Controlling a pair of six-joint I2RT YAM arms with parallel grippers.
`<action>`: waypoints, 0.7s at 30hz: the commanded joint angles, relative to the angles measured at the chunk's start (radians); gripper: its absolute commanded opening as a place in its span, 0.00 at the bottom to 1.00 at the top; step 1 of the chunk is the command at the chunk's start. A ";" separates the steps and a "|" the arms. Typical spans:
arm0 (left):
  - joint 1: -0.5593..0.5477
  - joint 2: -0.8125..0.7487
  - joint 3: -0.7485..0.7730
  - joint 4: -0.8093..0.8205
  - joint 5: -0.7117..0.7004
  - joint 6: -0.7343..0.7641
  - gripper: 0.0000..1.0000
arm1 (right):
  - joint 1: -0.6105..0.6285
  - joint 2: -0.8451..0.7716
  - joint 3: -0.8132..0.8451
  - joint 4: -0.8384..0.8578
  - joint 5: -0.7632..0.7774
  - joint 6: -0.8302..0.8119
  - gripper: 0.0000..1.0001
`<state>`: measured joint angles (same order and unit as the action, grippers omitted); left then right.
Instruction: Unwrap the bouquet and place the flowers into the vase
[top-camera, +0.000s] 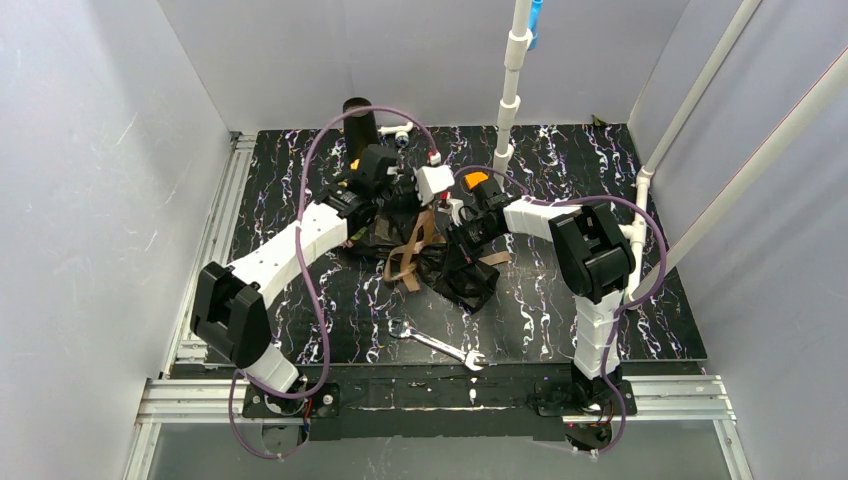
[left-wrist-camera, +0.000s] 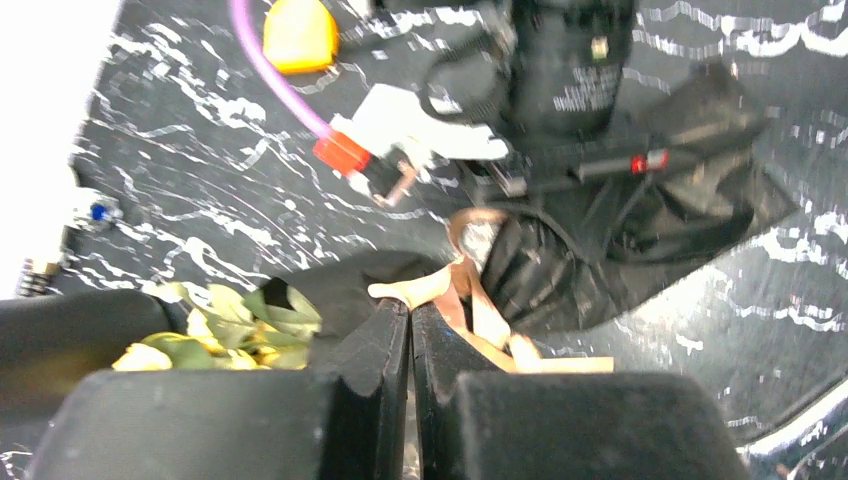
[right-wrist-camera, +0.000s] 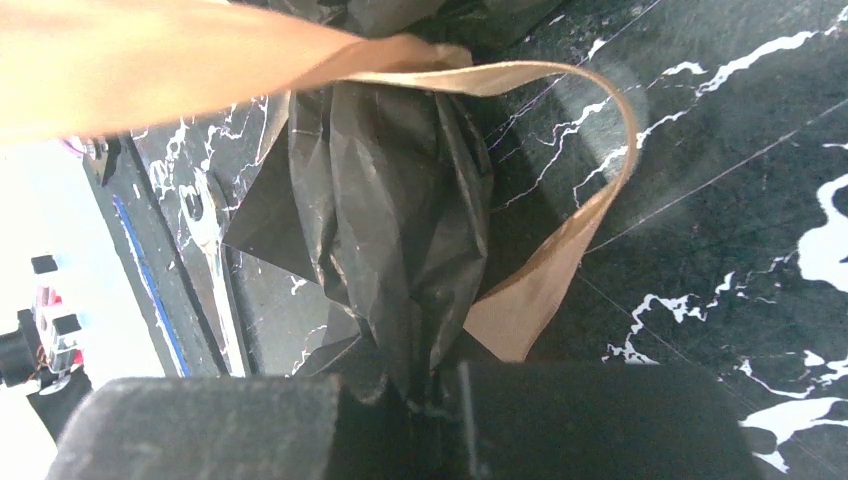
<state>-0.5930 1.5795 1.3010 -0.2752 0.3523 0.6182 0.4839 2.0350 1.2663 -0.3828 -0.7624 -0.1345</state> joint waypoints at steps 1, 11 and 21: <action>0.001 -0.048 0.111 0.011 0.009 -0.136 0.00 | -0.013 0.025 -0.045 -0.083 0.196 -0.024 0.01; 0.034 -0.088 0.251 -0.031 0.053 -0.272 0.00 | -0.013 0.012 -0.056 -0.081 0.201 -0.025 0.01; 0.213 -0.087 0.367 -0.022 0.147 -0.605 0.00 | -0.013 0.010 -0.060 -0.082 0.201 -0.028 0.01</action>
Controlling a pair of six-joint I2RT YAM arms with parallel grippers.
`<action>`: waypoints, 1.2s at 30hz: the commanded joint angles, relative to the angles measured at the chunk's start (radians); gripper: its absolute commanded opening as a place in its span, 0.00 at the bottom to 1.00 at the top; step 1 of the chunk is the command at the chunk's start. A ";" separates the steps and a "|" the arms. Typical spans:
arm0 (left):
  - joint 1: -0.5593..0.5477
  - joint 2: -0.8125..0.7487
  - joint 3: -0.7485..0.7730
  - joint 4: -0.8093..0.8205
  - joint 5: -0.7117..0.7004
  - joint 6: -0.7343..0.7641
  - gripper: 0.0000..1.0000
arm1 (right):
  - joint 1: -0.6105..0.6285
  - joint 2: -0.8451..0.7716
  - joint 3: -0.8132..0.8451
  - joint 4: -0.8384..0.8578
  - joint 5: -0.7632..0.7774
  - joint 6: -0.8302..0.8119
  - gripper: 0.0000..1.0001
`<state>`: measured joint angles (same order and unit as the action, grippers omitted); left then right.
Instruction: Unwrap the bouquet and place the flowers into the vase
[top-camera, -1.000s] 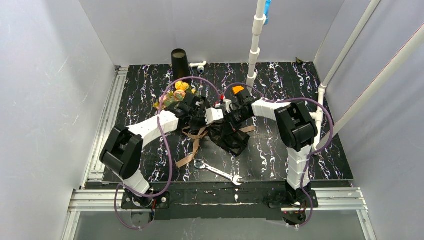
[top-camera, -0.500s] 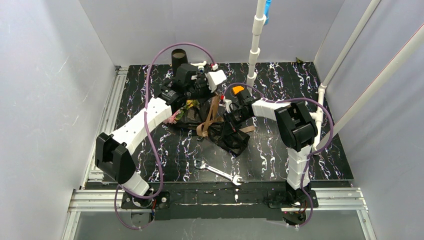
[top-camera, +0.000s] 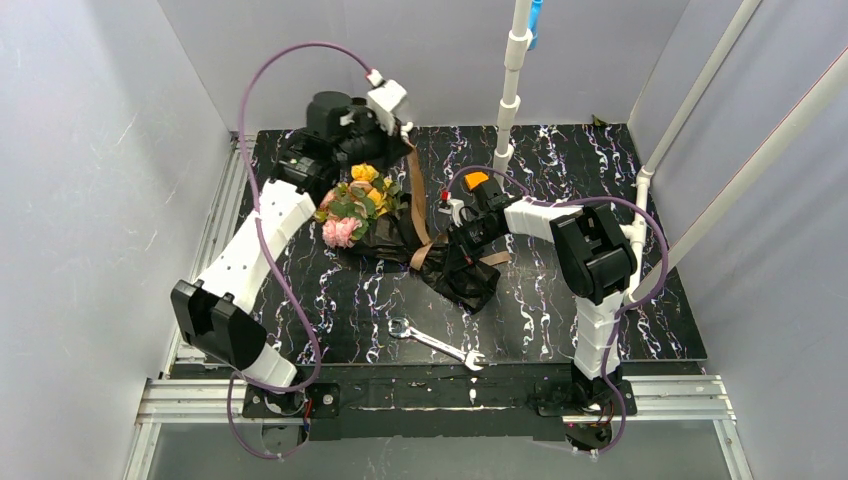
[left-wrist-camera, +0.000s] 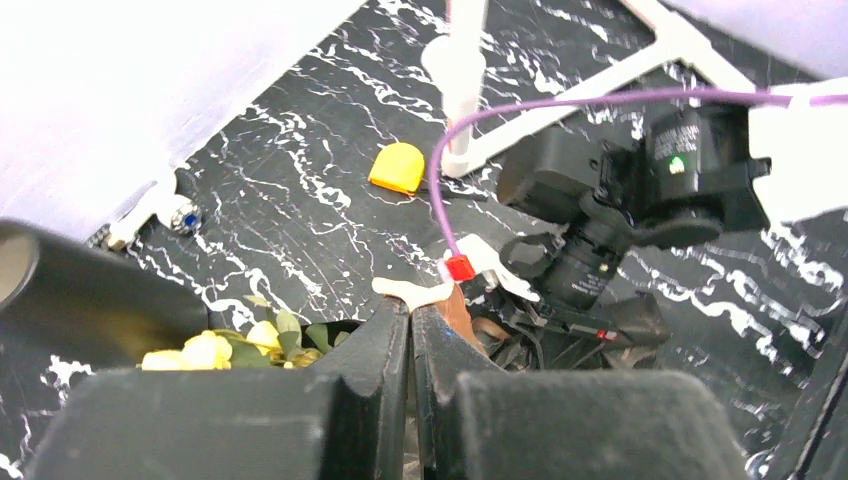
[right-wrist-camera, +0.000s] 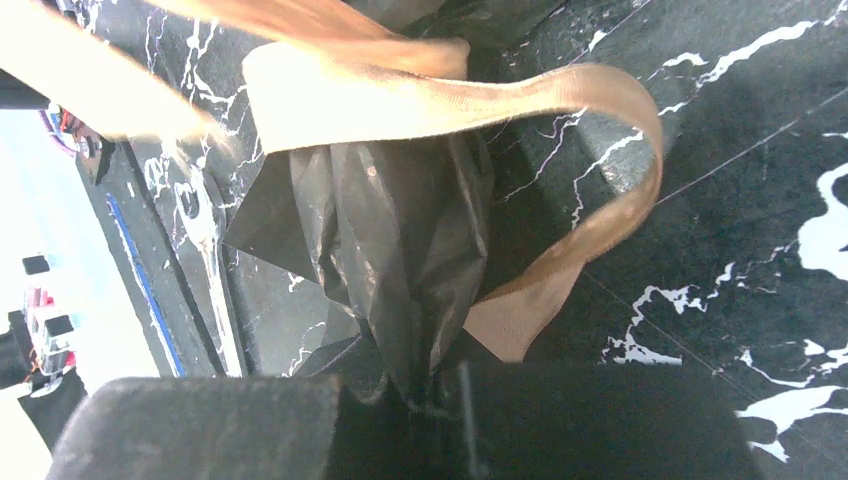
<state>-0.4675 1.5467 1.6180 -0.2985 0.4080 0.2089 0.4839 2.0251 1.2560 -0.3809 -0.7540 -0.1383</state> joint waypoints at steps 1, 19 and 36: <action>0.116 -0.055 0.050 0.008 0.124 -0.246 0.00 | -0.013 0.019 -0.050 -0.084 0.193 -0.024 0.01; 0.149 0.289 0.264 -0.041 0.018 -0.080 0.06 | -0.011 -0.008 -0.079 -0.059 0.147 0.006 0.01; 0.159 0.130 0.019 -0.063 0.157 -0.087 0.68 | -0.014 -0.191 0.044 -0.183 0.073 -0.021 0.79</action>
<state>-0.3088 1.8008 1.6573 -0.3500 0.5068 0.1017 0.4770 1.9045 1.2251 -0.4515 -0.6926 -0.0990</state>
